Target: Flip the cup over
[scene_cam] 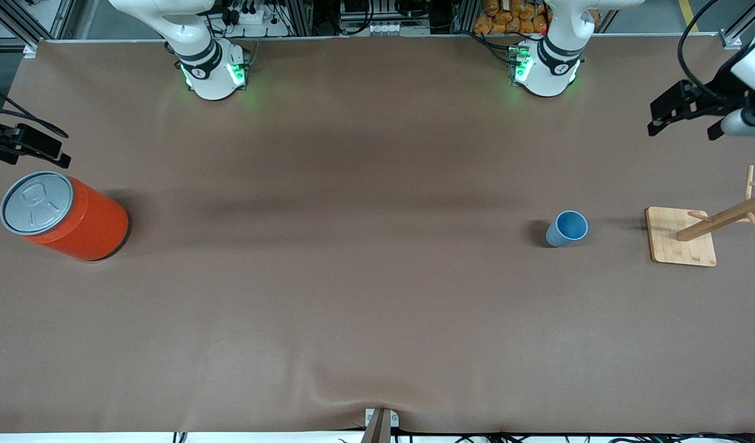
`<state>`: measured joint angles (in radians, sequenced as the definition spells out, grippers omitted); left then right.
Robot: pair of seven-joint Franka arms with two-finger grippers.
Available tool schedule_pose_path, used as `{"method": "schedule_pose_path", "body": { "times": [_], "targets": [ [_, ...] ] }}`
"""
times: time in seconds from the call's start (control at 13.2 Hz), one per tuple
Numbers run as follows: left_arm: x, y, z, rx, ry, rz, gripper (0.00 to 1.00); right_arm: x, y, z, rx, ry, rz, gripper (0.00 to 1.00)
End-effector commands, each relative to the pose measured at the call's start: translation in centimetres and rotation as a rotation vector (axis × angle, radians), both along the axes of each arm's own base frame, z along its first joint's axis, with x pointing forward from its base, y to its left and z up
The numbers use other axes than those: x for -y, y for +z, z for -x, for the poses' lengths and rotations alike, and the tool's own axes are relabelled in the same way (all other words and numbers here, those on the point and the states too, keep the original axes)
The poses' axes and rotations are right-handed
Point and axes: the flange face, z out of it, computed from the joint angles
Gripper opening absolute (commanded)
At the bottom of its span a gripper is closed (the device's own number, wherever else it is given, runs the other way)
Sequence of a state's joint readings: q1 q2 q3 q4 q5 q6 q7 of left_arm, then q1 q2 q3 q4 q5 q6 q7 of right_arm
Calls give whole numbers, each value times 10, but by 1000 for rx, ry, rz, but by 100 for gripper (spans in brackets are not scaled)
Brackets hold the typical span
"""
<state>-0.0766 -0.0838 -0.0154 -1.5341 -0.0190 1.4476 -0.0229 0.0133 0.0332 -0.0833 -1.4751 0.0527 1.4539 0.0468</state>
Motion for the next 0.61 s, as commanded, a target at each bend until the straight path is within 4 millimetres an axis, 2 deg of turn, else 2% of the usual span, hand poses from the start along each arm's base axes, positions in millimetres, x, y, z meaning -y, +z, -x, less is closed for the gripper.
{"method": "schedule_pose_path", "body": {
  "times": [0.0, 0.15, 0.3, 0.53],
  "targets": [
    [-4, 10, 19, 8, 6, 5, 100, 3, 4, -1, -3, -16, 4, 100],
    [-4, -6, 0, 1, 8, -9, 100, 3, 4, -1, -3, -16, 4, 100],
    [2, -10, -17, 20, 1, -17, 100, 3, 4, -1, -3, -16, 4, 100],
    [-7, -6, -23, 33, 15, -32, 100, 3, 4, -1, -3, -16, 4, 100]
  ]
}}
